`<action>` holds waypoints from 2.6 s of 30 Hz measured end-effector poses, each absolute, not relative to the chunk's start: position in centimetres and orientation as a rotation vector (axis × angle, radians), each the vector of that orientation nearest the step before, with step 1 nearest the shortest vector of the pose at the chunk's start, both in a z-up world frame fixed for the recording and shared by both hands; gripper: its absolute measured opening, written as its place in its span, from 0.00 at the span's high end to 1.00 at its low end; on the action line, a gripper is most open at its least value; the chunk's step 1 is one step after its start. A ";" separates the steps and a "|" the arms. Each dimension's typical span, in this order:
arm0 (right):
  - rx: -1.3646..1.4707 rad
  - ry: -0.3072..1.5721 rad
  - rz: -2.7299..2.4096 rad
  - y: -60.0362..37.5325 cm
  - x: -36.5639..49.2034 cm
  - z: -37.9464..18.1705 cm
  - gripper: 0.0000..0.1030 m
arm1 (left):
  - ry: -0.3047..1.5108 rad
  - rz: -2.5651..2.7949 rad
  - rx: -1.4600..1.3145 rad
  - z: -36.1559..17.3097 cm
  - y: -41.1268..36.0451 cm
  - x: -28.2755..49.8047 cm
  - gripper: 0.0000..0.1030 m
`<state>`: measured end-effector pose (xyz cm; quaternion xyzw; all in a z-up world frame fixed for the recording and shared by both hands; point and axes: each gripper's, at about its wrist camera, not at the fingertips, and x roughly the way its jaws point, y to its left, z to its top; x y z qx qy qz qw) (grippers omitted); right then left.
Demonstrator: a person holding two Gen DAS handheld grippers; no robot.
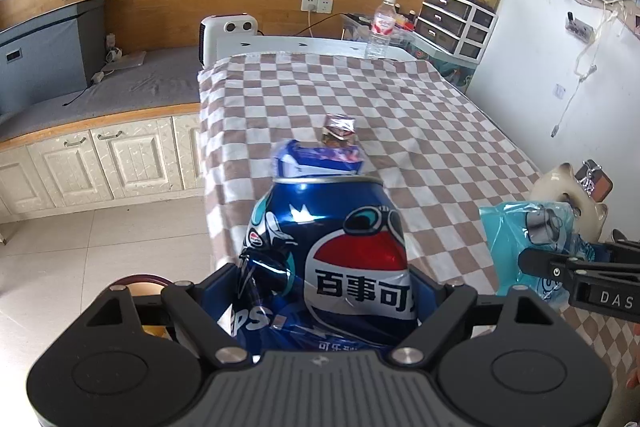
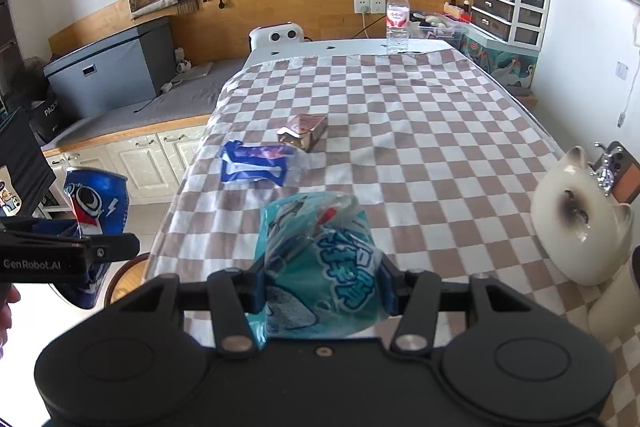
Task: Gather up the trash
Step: 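Carry the Pepsi can and teal bag with both grippers over the bin, then open the left gripper dropping the can while the right releases the teal bag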
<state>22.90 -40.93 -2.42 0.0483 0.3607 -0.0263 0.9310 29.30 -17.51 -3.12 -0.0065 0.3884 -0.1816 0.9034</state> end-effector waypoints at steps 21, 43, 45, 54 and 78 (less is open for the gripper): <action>0.078 0.782 -0.020 -24.4 32.2 -3.1 0.49 | 0.854 -0.317 -0.059 -5.4 -0.8 38.5 0.16; -0.045 1.014 0.169 -13.0 45.0 -13.7 0.49 | 1.212 -0.179 -0.246 -22.5 8.9 46.5 0.16; -0.059 1.035 0.186 -12.3 45.9 -15.1 0.49 | 1.247 -0.173 -0.269 -24.4 9.1 46.6 0.16; -0.072 1.135 0.235 -10.1 48.0 -21.0 0.49 | 1.375 -0.141 -0.404 -32.7 9.1 47.4 0.16; 0.003 1.315 0.243 -9.6 50.9 -29.2 0.48 | 1.457 -0.157 -0.202 -36.9 8.3 45.9 0.03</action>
